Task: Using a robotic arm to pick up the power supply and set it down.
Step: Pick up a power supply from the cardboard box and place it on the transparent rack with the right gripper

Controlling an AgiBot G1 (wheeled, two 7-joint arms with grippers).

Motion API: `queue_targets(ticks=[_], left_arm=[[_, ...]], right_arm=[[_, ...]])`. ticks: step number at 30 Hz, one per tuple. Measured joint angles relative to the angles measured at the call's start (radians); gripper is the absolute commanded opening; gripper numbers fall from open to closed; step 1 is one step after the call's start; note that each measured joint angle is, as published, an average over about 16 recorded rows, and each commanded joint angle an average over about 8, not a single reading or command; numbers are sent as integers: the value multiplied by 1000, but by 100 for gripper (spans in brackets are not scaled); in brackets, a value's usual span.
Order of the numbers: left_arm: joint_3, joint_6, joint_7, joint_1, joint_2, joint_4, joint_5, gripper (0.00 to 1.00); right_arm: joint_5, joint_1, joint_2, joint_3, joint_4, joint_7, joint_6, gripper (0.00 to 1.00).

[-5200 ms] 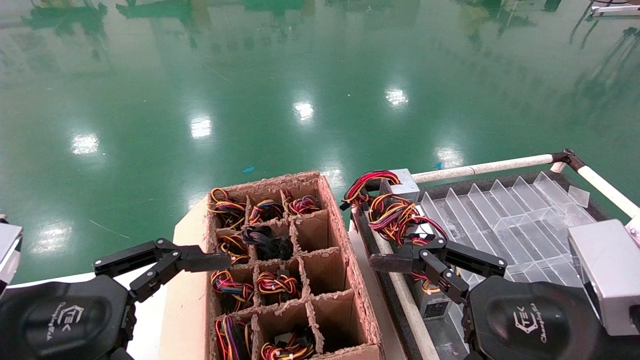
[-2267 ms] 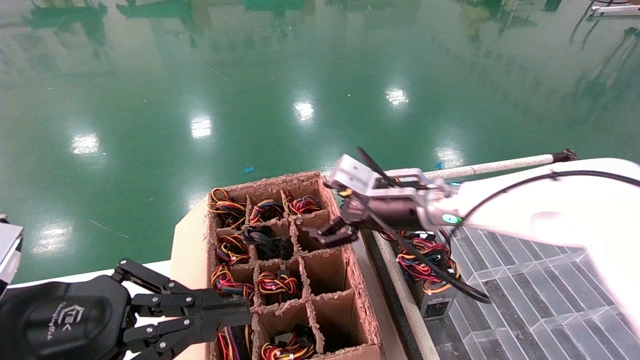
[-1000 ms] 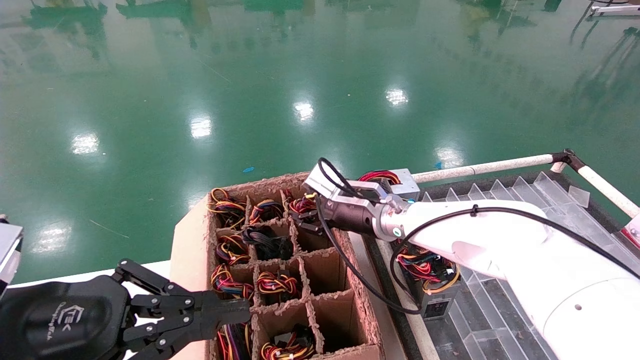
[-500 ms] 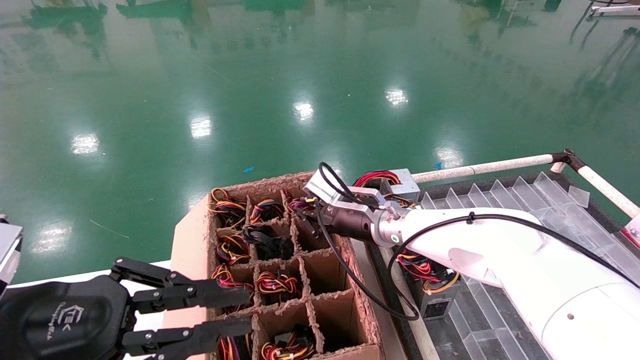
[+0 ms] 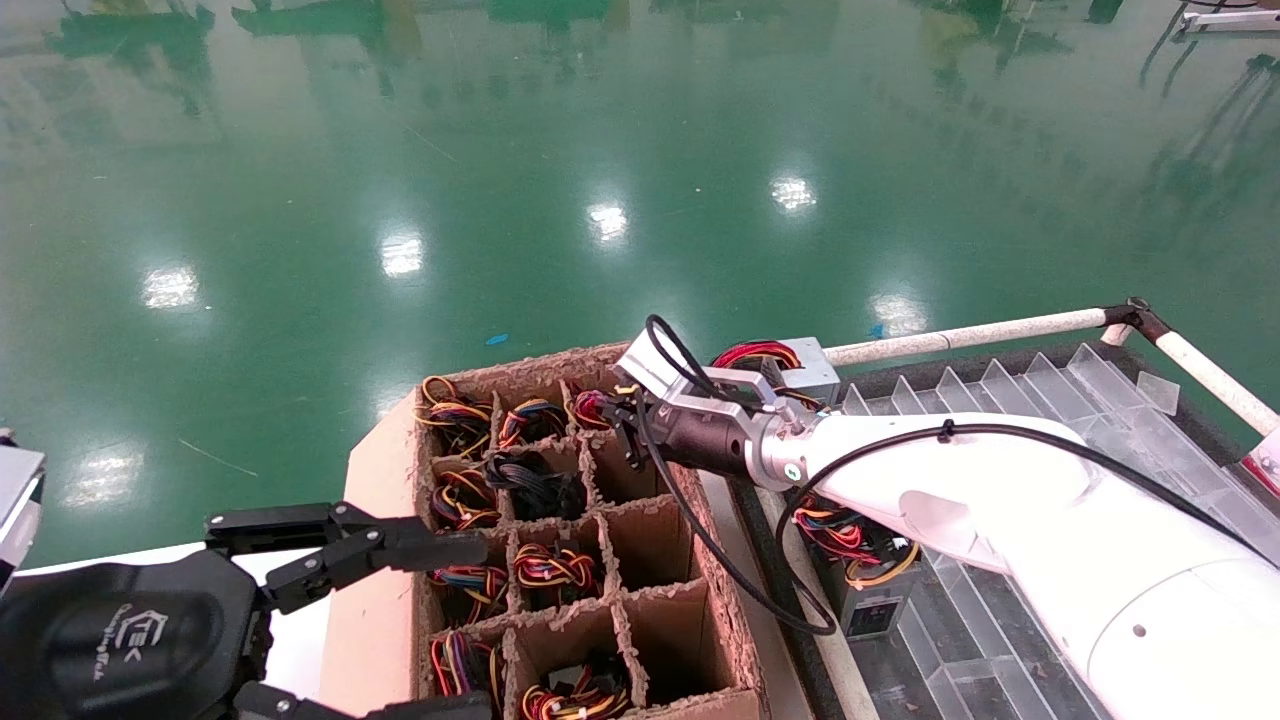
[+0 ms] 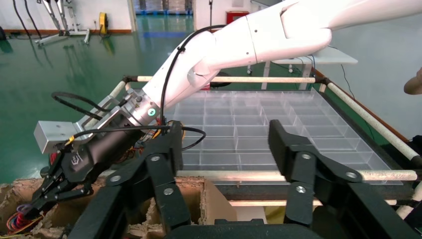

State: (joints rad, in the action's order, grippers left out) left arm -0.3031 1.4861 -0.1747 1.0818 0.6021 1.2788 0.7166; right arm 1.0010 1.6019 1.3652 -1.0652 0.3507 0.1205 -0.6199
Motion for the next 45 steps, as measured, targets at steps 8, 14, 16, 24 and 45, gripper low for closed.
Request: queue_targets(ticks=[8, 14, 16, 24, 45], left_arm=[[0, 0, 0, 0, 0, 0, 0, 100], [-1, 0, 0, 0, 0, 0, 0, 100], [-1, 0, 0, 0, 0, 0, 0, 100], [-1, 0, 1, 0, 0, 0, -1, 100], [-2, -1, 1, 0, -1, 0, -1, 100]], right_arm=[[-63, 23, -2, -10, -12, 5, -5, 0], [-121, 49, -5, -3, -29, 8, -25, 0], [-141, 60, -7, 3, -38, 10, -36, 0], [-221, 112, -18, 35, -85, 24, -113, 0], [-390, 282, -182, 146, -178, 63, -574, 0]])
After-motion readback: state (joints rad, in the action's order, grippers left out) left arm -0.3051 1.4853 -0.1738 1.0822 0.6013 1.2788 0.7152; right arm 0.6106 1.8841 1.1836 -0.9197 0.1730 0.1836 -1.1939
